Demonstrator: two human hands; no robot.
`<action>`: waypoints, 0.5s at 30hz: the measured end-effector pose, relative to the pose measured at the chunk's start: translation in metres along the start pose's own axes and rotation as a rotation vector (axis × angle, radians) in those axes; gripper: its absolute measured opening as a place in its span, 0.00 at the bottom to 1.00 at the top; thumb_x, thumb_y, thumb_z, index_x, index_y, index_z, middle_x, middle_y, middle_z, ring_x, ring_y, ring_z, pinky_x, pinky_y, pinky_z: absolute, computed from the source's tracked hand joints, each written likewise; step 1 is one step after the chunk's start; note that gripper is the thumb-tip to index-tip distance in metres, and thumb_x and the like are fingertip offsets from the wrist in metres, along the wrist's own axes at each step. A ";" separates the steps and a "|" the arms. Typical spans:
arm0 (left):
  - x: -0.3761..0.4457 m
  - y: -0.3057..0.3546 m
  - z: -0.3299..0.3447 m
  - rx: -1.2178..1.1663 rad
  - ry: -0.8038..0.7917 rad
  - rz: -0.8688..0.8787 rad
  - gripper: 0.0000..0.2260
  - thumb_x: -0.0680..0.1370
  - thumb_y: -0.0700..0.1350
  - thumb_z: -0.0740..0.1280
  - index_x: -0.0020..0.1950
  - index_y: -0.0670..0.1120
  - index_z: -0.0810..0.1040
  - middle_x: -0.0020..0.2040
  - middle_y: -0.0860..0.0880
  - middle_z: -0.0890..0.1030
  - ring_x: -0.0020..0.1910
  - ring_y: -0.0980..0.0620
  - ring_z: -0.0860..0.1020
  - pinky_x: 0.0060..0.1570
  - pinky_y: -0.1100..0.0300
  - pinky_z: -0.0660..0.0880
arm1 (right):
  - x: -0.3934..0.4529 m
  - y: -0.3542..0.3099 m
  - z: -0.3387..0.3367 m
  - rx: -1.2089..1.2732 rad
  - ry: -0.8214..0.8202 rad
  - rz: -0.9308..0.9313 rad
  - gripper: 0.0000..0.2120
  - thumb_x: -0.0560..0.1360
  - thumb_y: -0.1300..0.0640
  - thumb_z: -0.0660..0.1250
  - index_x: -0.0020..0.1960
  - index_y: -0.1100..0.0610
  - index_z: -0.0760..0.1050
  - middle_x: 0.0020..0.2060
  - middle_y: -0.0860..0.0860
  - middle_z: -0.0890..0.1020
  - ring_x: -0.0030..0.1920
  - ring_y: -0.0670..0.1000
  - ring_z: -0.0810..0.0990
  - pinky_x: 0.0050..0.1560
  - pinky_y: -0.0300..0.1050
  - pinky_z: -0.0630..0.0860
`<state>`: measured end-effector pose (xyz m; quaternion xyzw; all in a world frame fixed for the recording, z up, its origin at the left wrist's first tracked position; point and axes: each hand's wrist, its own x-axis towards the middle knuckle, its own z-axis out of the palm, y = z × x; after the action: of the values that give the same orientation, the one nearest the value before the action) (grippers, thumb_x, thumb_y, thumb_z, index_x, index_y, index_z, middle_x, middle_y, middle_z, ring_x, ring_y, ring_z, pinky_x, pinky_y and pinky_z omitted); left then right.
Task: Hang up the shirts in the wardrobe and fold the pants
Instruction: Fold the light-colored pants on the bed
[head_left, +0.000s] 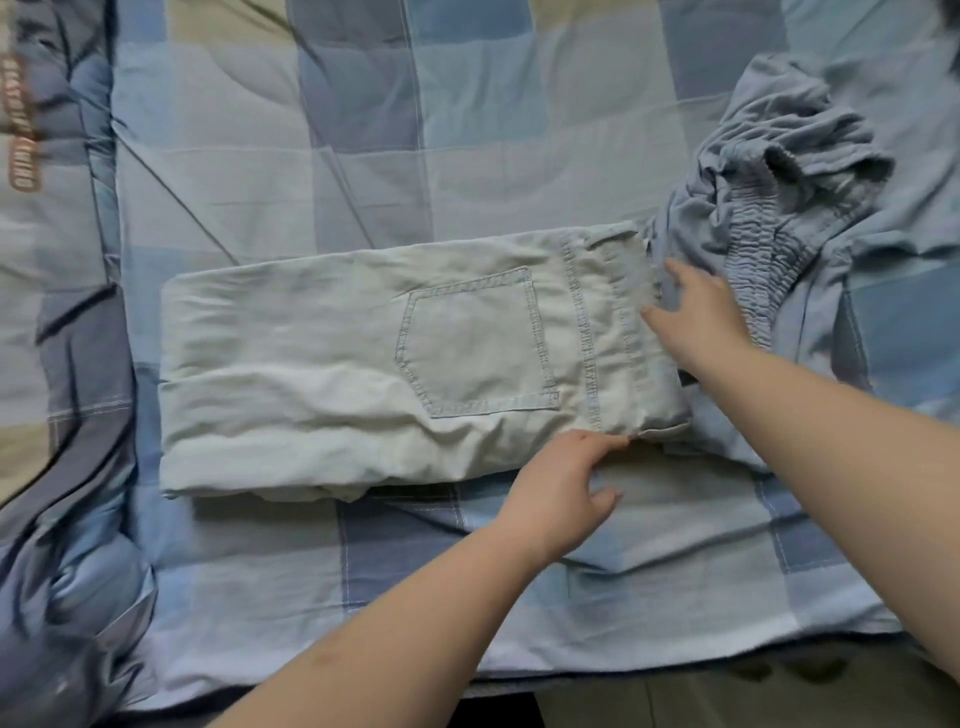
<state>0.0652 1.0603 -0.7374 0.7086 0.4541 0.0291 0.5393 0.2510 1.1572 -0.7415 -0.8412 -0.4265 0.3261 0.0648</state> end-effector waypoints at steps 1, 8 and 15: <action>-0.009 -0.011 -0.007 -0.039 0.035 -0.049 0.19 0.77 0.43 0.67 0.68 0.49 0.73 0.64 0.52 0.76 0.64 0.56 0.71 0.64 0.66 0.64 | -0.010 0.001 0.005 -0.035 0.015 -0.027 0.28 0.76 0.55 0.65 0.74 0.55 0.62 0.71 0.59 0.65 0.70 0.59 0.64 0.68 0.50 0.63; -0.073 -0.108 -0.108 0.212 0.406 -0.147 0.14 0.74 0.38 0.70 0.59 0.46 0.80 0.58 0.50 0.80 0.62 0.50 0.75 0.62 0.62 0.67 | -0.082 -0.054 0.076 0.063 -0.054 -0.362 0.24 0.76 0.59 0.64 0.72 0.57 0.67 0.74 0.54 0.61 0.75 0.54 0.56 0.73 0.46 0.52; -0.079 -0.165 -0.157 0.615 0.217 0.001 0.25 0.69 0.48 0.77 0.64 0.41 0.78 0.67 0.39 0.75 0.68 0.36 0.70 0.64 0.37 0.65 | -0.078 -0.150 0.156 -0.157 -0.162 -0.576 0.25 0.79 0.52 0.58 0.75 0.53 0.59 0.77 0.51 0.53 0.77 0.51 0.50 0.74 0.51 0.49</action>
<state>-0.1656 1.1234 -0.7670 0.8313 0.4960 -0.0339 0.2487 0.0224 1.1656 -0.7667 -0.6594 -0.6750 0.3264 0.0550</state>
